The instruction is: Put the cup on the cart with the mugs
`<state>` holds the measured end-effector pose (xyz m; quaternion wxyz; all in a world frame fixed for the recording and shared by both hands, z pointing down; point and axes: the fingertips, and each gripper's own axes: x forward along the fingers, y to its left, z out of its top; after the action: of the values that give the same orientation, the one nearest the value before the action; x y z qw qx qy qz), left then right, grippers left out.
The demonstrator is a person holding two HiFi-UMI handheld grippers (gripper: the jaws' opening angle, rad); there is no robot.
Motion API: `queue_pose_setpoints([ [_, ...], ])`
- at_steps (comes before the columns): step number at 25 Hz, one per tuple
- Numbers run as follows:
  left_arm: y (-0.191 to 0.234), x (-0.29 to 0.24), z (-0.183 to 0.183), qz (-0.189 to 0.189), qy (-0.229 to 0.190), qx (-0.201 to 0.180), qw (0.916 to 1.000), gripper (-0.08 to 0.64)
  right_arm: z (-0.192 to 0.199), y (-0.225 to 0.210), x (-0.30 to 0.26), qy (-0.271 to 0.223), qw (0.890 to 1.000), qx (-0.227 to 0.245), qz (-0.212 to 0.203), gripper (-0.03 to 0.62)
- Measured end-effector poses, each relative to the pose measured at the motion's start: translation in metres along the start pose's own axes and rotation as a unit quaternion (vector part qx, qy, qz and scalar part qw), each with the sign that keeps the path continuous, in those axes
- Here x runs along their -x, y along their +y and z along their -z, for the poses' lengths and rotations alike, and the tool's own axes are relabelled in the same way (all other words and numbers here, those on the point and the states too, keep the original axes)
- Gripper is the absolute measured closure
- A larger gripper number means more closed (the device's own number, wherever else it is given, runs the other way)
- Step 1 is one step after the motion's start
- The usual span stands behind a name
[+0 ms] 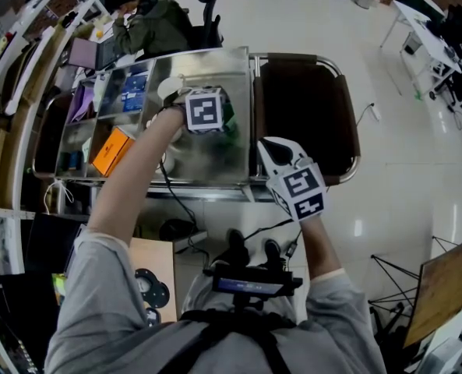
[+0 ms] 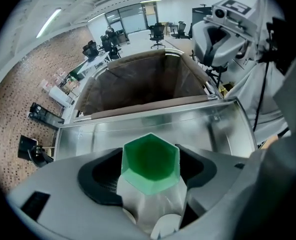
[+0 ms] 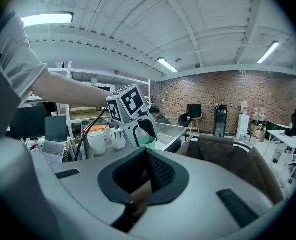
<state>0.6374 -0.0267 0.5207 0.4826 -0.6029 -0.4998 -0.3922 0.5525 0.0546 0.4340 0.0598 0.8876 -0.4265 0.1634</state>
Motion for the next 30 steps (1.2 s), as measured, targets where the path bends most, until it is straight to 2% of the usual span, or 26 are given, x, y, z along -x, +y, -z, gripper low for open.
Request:
queue_pose_setpoints([
  [1, 0.001, -0.001, -0.001, -0.003, -0.003, 0.001, 1.0, 0.223, 0.0, -0.001, 0.0, 0.0, 1.0, 0.0, 0.0, 0.598],
  [4, -0.001, -0.003, 0.001, -0.005, -0.003, 0.005, 1.0, 0.144, 0.001, -0.001, 0.0, -0.001, 1.0, -0.002, -0.003, 0.598],
  [6, 0.0, -0.002, 0.001, -0.008, -0.005, 0.009, 0.9999, 0.127, 0.001, -0.001, 0.0, 0.0, 1.0, -0.003, -0.005, 0.597],
  [14, 0.004, 0.008, 0.004, -0.03, -0.01, 0.024, 0.9992, 0.12, 0.001, -0.002, -0.003, -0.001, 1.0, -0.002, -0.013, 0.598],
  [19, 0.002, 0.026, 0.006, -0.064, -0.008, 0.029, 0.9975, 0.12, 0.002, 0.001, 0.001, 0.0, 1.0, 0.001, -0.022, 0.598],
  [24, -0.012, 0.054, 0.008, -0.094, -0.011, 0.053, 0.9941, 0.121, 0.0, 0.003, 0.01, -0.002, 0.999, 0.015, -0.037, 0.598],
  [26, -0.017, 0.068, 0.011, -0.123, -0.007, 0.071, 0.9898, 0.139, 0.0, 0.005, 0.016, -0.004, 0.999, 0.018, -0.046, 0.597],
  [30, -0.031, 0.099, 0.017, -0.2, -0.007, 0.122, 0.9722, 0.293, -0.003, 0.011, 0.03, -0.009, 0.997, 0.03, -0.068, 0.597],
])
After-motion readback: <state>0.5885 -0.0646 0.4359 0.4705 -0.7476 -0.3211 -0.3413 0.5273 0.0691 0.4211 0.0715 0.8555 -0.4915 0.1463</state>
